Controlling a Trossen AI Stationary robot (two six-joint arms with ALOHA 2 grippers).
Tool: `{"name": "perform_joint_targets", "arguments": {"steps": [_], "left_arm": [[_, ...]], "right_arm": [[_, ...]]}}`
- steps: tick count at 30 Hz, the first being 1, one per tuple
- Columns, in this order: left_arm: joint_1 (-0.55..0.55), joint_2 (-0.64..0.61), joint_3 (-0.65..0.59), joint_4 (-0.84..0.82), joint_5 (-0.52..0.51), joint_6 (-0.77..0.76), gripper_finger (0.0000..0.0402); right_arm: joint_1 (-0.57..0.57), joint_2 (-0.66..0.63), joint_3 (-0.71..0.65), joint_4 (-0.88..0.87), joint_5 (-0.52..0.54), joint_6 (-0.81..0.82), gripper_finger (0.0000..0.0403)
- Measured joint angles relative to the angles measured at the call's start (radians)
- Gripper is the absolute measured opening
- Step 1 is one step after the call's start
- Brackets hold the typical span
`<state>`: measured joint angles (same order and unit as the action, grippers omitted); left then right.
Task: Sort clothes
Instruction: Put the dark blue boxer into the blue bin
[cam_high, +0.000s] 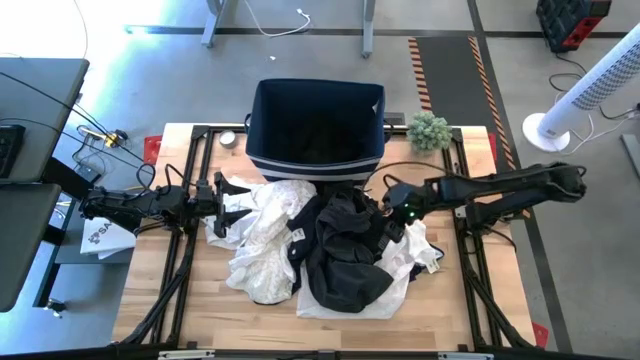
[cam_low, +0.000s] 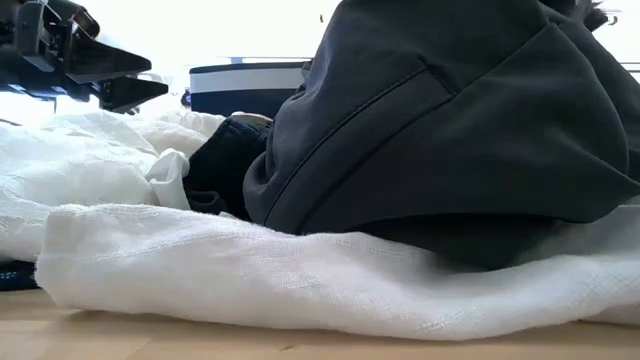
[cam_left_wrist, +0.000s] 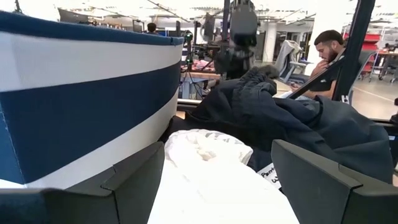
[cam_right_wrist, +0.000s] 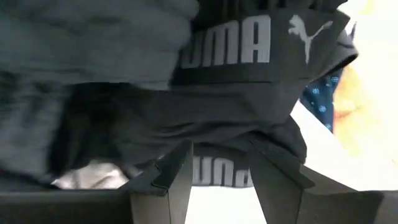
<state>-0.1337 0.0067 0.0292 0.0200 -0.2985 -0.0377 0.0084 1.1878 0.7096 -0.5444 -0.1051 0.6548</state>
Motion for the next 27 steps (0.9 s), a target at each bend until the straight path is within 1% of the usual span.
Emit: {"name": "perform_joint_targets", "arguments": {"steps": [3, 8, 11, 13, 15, 16, 19, 23, 27], "left_arm": [[0.0, 0.0, 0.0, 0.0, 0.0, -0.023, 0.0296], [0.0, 0.0, 0.0, 0.0, 0.0, -0.068, 0.0296], [0.0, 0.0, 0.0, 0.0, 0.0, -0.098, 0.0296], [0.0, 0.0, 0.0, 0.0, 0.0, -0.112, 0.0296], [0.0, 0.0, 0.0, 0.0, 0.0, -0.119, 0.0296], [0.0, 0.0, 0.0, 0.0, 0.0, -0.119, 0.0296], [0.0, 0.0, 0.0, 0.0, 0.0, -0.119, 0.0296], [0.0, 0.0, 0.0, 0.0, 0.0, -0.118, 0.0296], [0.0, 0.0, 0.0, 0.0, 0.0, -0.118, 0.0296]], "right_arm": [[-0.009, 0.053, -0.048, 0.088, 0.002, 0.0, 0.0149], [-0.01, 0.144, -0.049, 0.188, 0.053, 0.0, 0.0143], [-0.01, 0.177, -0.048, 0.256, 0.052, 0.001, 0.0108], [-0.01, 0.188, -0.038, 0.254, 0.052, 0.023, 0.0065], [-0.01, 0.186, -0.021, 0.213, 0.041, 0.044, 0.0021], [-0.01, 0.181, -0.009, 0.188, 0.033, 0.045, 0.0012], [-0.01, 0.147, 0.055, 0.071, 0.003, 0.039, 0.0013], [-0.012, 0.079, 0.177, -0.085, -0.051, -0.029, 0.0004], [-0.05, 0.027, 0.305, -0.111, -0.168, -0.052, 0.0003]]}}
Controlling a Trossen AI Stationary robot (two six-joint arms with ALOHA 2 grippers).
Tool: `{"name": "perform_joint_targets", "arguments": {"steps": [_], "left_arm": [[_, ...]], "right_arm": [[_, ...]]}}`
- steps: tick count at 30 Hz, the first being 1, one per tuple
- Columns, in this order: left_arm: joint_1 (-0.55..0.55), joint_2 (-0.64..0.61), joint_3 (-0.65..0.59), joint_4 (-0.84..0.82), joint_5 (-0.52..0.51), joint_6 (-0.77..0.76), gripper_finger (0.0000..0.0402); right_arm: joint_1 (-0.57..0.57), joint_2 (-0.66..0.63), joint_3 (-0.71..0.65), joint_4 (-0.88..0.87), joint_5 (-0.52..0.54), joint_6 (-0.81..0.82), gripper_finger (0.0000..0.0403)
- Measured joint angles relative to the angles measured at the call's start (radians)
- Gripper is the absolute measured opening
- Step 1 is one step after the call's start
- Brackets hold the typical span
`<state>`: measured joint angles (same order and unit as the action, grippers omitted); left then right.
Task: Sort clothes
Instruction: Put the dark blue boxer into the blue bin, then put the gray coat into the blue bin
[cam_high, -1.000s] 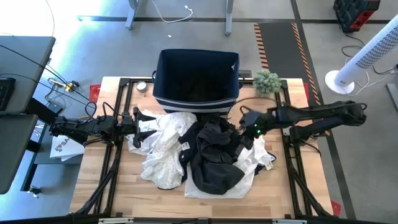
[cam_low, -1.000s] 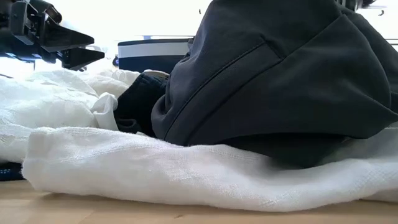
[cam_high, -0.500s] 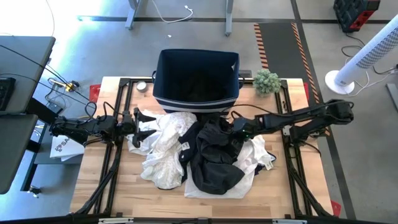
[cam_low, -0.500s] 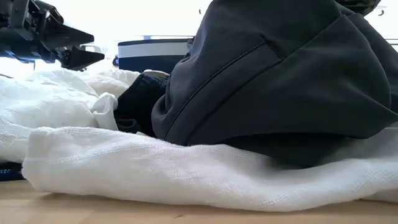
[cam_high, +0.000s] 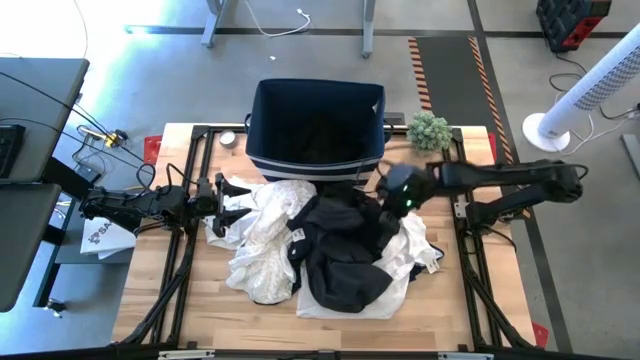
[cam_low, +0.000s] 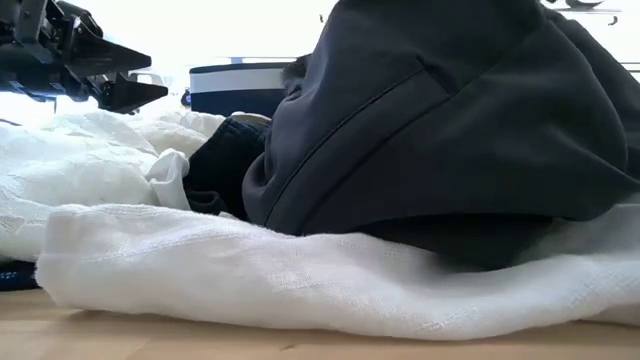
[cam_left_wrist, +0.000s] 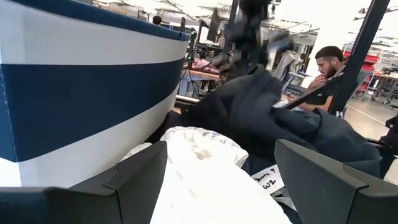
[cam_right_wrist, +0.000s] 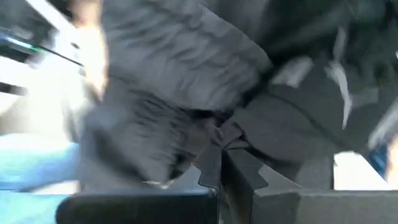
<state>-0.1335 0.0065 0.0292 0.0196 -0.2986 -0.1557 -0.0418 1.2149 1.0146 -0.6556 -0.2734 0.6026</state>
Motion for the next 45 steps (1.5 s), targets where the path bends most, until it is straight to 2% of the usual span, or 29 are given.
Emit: {"name": "perform_joint_targets", "arguments": {"steps": [6, 11, 14, 19, 22, 25, 30, 37, 41, 45], "left_arm": [[0.0, 0.0, 0.0, 0.0, 0.0, 0.0, 0.0296], [0.0, 0.0, 0.0, 0.0, 0.0, 0.0, 0.0296], [0.0, 0.0, 0.0, 0.0, 0.0, 0.001, 0.0296], [0.0, 0.0, 0.0, 0.0, 0.001, 0.0, 0.0296], [0.0, 0.0, 0.0, 0.0, 0.002, 0.001, 0.0296], [0.0, 0.0, 0.0, 0.0, 0.002, 0.0, 0.0296], [0.0, 0.0, 0.0, 0.0, 0.002, 0.0, 0.0296], [0.0, 0.0, 0.0, 0.0, 0.003, 0.0, 0.0296], [0.0, 0.0, 0.0, 0.0, 0.004, 0.0, 0.0296], [0.0, 0.0, 0.0, 0.0, 0.004, 0.001, 0.0296]], "right_arm": [[-0.072, -0.01, 0.237, 0.025, -0.08, -0.029, 0.0002], [-0.129, -0.001, 0.425, 0.219, -0.07, -0.132, 0.0001], [-0.163, 0.004, 0.507, 0.377, -0.006, -0.224, 0.0001], [-0.235, 0.033, 0.596, 0.611, 0.176, -0.4, 0.0001], [-0.294, 0.073, 0.619, 0.671, 0.263, -0.489, 0.0001], [-0.357, 0.136, 0.623, 0.686, 0.304, -0.504, 0.0001], [-0.435, 0.269, 0.622, 0.544, 0.283, -0.436, 0.0001], [-0.461, 0.354, 0.621, 0.011, 0.297, -0.265, 0.0009], [-0.464, 0.375, 0.621, -0.278, 0.262, -0.244, 0.006], [-0.464, 0.368, 0.621, -0.331, 0.254, -0.225, 0.0124]]}}
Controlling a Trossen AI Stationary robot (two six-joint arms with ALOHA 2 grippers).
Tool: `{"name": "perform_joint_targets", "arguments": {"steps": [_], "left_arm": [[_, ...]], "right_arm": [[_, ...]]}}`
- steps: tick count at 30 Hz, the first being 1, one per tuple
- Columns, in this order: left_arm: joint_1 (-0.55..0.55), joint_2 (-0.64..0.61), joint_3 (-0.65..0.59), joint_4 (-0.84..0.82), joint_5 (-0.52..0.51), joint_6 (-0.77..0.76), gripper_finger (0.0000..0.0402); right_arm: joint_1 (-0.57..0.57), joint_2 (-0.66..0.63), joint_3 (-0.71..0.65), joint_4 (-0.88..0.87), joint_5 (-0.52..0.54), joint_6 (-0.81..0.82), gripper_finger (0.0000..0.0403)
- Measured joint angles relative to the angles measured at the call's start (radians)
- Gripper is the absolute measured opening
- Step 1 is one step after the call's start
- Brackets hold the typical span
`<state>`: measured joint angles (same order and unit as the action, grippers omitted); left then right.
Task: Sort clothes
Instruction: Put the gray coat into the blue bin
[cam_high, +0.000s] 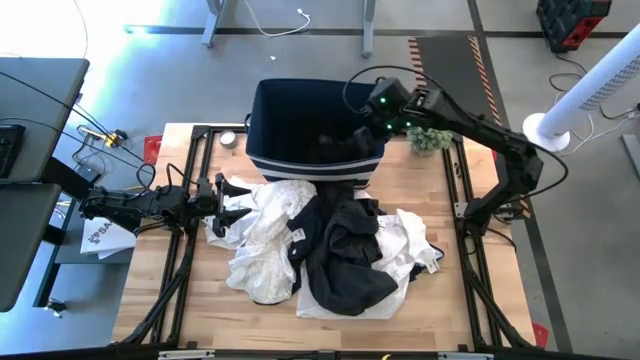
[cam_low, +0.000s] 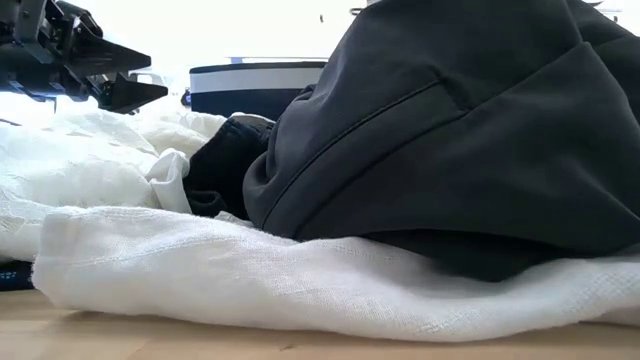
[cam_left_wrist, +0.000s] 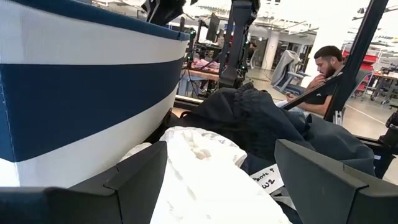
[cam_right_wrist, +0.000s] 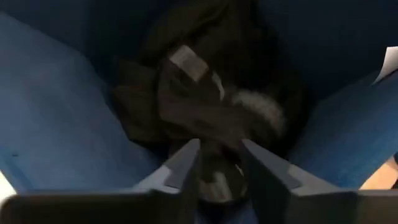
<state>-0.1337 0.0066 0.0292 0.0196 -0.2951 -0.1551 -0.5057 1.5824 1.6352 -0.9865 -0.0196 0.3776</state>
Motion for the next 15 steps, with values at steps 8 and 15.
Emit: {"name": "perform_joint_targets", "arguments": {"steps": [8, 15], "left_arm": [[0.0, 0.0, 0.0, 0.0, 0.0, -0.001, 0.0296], [0.0, 0.0, 0.0, 0.0, 0.0, -0.001, 0.0296]], "right_arm": [[0.014, -0.096, 0.0, 0.127, -0.075, 0.039, 0.0164], [0.147, -0.22, 0.0, 0.091, -0.165, -0.028, 0.0165]]}}
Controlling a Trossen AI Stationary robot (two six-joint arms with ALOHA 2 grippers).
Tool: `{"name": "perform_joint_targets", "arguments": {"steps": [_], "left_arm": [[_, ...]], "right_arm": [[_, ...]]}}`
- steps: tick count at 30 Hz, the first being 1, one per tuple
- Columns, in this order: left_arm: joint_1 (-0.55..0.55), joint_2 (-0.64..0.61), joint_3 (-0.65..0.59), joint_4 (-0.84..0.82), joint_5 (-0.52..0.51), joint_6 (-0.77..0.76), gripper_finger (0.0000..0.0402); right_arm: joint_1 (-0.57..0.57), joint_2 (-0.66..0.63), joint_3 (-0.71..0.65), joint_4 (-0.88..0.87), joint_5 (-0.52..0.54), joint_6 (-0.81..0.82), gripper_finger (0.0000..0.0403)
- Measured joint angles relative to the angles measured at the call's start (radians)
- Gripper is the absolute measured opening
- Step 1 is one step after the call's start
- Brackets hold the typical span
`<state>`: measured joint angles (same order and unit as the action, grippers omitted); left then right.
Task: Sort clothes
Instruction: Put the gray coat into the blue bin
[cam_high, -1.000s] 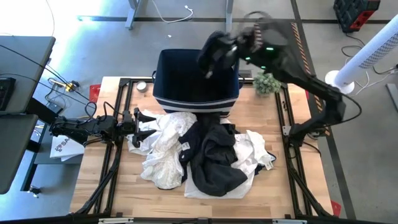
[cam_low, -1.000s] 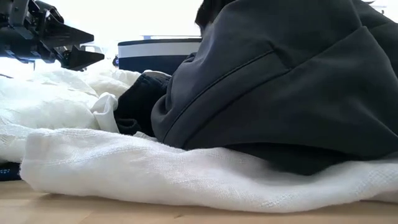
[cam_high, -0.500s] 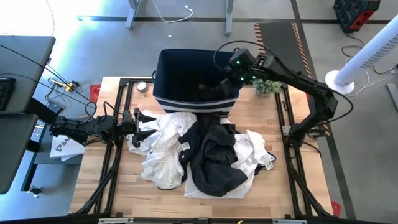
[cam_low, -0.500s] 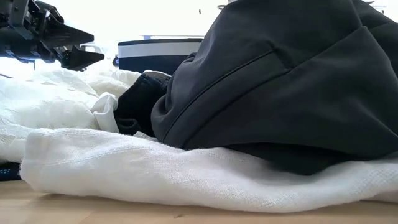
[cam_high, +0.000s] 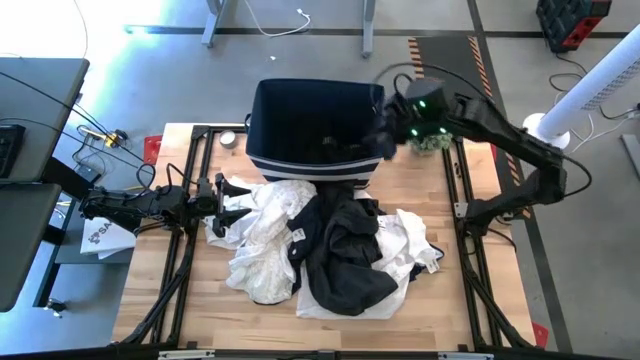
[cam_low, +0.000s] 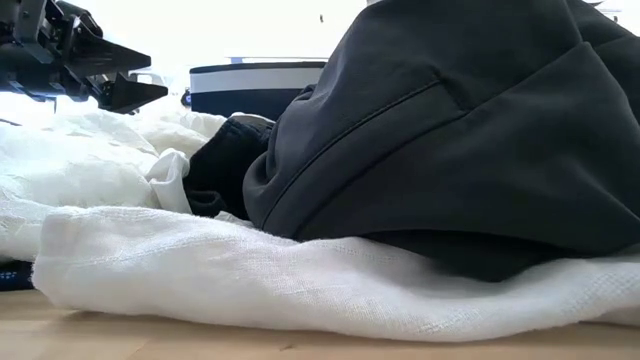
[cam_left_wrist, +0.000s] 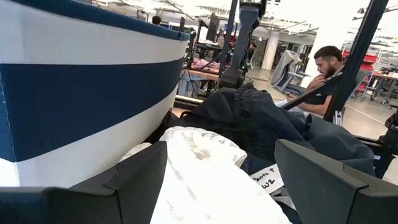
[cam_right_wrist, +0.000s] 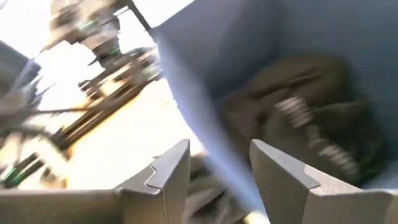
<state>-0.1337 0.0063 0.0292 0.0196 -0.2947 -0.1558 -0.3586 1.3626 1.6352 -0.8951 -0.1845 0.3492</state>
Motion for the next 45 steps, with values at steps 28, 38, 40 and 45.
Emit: {"name": "perform_joint_targets", "arguments": {"steps": [28, 38, 40, 45], "left_arm": [[0.0, 0.0, 0.0, -0.001, 0.0, -0.078, 0.0296], [0.0, 0.0, 0.0, -0.001, 0.004, -0.079, 0.0296], [0.0, 0.0, 0.0, -0.001, 0.004, -0.079, 0.0296], [0.0, 0.0, 0.0, 0.0, 0.004, -0.079, 0.0296]], "right_arm": [[0.384, 0.001, -0.669, 0.402, 0.014, 0.008, 0.0165], [0.381, 0.038, -0.508, 0.19, 0.056, -0.005, 0.0165], [0.382, 0.038, -0.469, 0.16, 0.093, -0.042, 0.0165], [0.36, 0.048, -0.495, 0.187, 0.148, -0.103, 0.0165]]}}
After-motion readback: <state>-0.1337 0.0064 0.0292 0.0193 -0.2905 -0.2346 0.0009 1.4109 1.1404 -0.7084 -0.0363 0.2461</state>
